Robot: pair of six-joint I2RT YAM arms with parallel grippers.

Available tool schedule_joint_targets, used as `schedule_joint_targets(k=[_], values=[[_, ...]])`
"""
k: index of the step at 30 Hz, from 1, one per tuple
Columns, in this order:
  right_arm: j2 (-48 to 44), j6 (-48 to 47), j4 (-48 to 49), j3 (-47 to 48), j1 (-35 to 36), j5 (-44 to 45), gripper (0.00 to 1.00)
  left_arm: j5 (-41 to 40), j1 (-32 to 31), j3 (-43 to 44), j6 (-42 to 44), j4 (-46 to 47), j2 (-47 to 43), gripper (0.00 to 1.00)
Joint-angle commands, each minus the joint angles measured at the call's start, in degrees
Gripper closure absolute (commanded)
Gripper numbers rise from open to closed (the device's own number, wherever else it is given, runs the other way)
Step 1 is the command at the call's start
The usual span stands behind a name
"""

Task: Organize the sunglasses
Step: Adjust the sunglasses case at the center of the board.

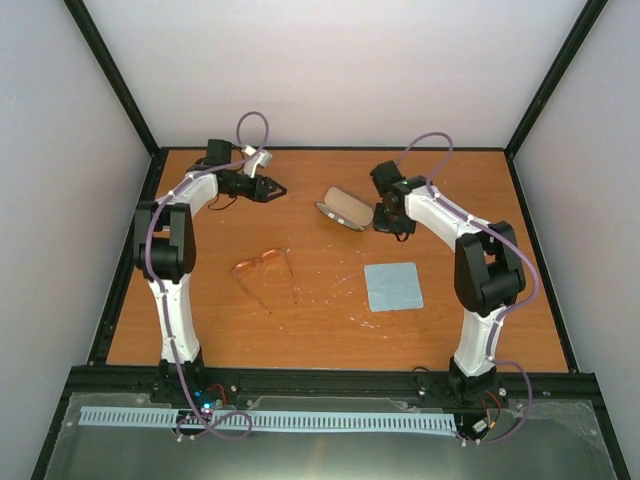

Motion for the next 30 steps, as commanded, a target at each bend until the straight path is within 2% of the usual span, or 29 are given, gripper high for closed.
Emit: schedule_joint_targets(k=[1,5,10,18,30], values=[[-1.18,5.86,3.5,-3.24,-2.71,-4.65,0.97,-5.2,-2.02,8.28,-1.46,-3.5,4.97,0.46],[2.77,6.28,5.18,-2.36,-3.83,-9.18,0.97,-7.44,-3.79,14.82,-1.37,-7.02,10.82,0.44],[8.13,6.38,7.28,-0.4,-3.98,-13.47,0.97,-9.35,-5.69,17.41,-0.97,-7.58,14.31,0.36],[12.83,6.47,8.36,3.35,-4.38,-14.52,0.97,-10.61,-6.78,20.39,-1.31,-8.06,18.63,0.27],[18.85,5.23,4.49,13.88,-4.76,-14.54,0.97,-9.03,-9.4,19.51,-2.36,-7.6,18.61,0.27]])
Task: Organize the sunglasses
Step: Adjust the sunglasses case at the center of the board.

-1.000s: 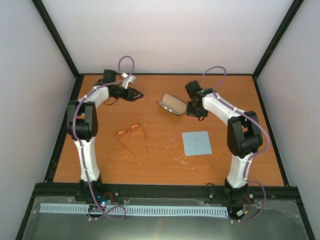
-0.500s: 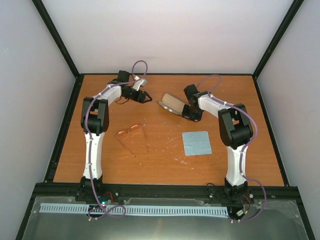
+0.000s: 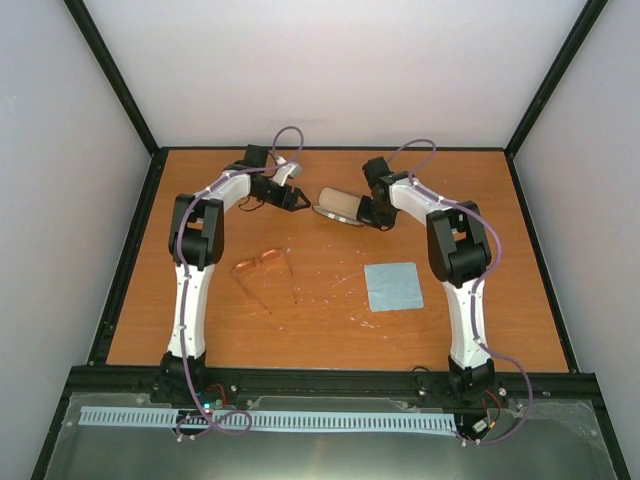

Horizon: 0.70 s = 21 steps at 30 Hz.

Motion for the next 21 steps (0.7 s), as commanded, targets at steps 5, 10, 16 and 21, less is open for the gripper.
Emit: schedule_joint_targets(k=[5,10,16,21], values=[[1.04,-0.86,-2.13,2.44,-0.56,0.67,0.97,1.73,-2.58,0.48,-1.19,-0.28,-0.67,0.27],[1.91,-1.67,-2.02,4.11,-0.71,0.32,0.97,1.73,-2.95,-1.85,-0.88,0.06,-2.72,0.27],[1.54,-2.72,-1.84,4.08,-0.72,0.72,0.97,0.53,-2.99,-5.22,0.05,0.32,-5.26,0.27],[1.66,-3.73,-2.23,4.1,-0.82,0.91,0.97,-0.74,-2.99,-8.41,0.71,0.69,-7.56,0.27]])
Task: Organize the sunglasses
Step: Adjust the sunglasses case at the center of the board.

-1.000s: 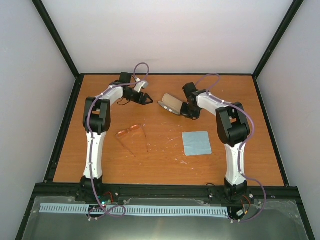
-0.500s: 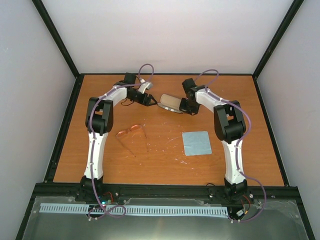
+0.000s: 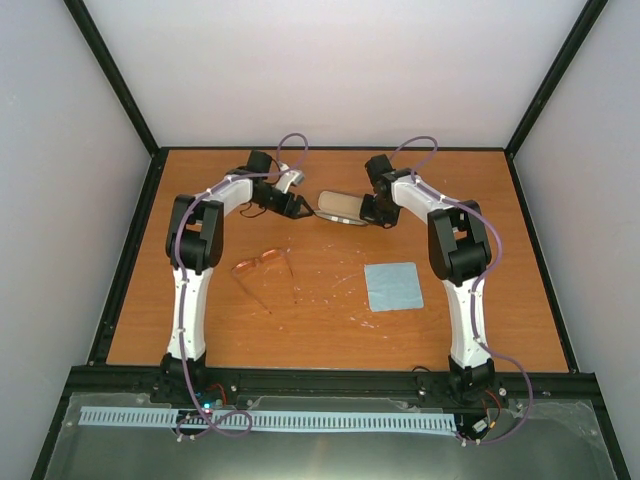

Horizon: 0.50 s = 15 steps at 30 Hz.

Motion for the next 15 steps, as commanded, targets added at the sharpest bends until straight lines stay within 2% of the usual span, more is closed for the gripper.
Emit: schedule_joint_targets(k=[1,5,9,15], values=[[0.35,-1.4,0.1,1.21,0.0,0.36,0.96,-1.12,-1.03,-2.41,1.22,-0.12,-4.07,0.26],[-0.5,-1.98,-0.01,0.43,-0.25,1.21,0.94,-2.72,-1.03,-5.04,1.64,0.48,-5.79,0.12],[-2.31,-2.53,-0.66,-0.9,-0.64,2.87,0.88,-5.68,-1.03,-7.44,1.56,1.33,-7.97,0.07],[-8.44,-3.73,-2.71,-3.43,-2.18,6.44,0.64,-10.49,-0.87,-10.03,0.71,2.89,-13.27,0.07]])
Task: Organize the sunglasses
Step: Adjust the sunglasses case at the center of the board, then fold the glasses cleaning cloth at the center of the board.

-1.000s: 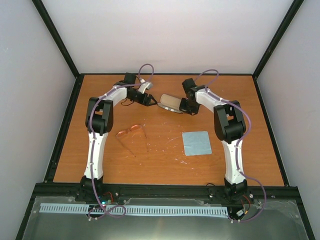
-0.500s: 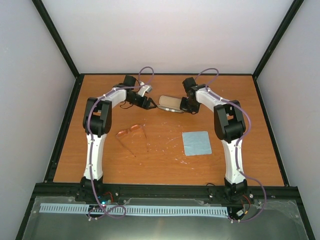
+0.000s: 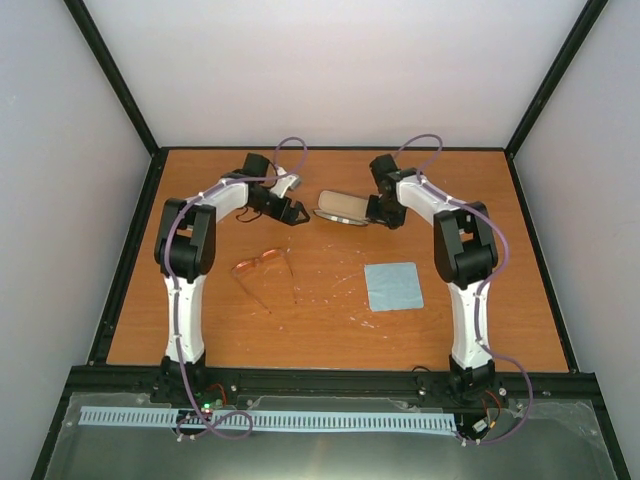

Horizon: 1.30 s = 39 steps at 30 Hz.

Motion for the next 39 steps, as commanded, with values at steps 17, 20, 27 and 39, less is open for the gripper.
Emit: schedule_joint_targets(k=[17,20,27,39], values=[[-25.43,-4.91,-2.68,-30.6,-3.76,6.51,0.66,0.33,-0.79,-9.65,-2.84,1.76,-22.05,0.27],[-23.85,-5.63,-2.28,-30.71,-3.81,6.51,0.67,0.16,-0.88,-9.88,-2.95,1.79,-22.62,0.27],[-20.73,-6.49,-1.97,-30.41,-3.77,6.45,0.66,0.75,-1.03,-9.68,-3.12,1.7,-22.68,0.26],[-18.68,-6.62,-0.17,-33.51,-3.75,5.64,0.72,0.92,-2.99,-9.89,-3.2,1.95,-22.08,0.26]])
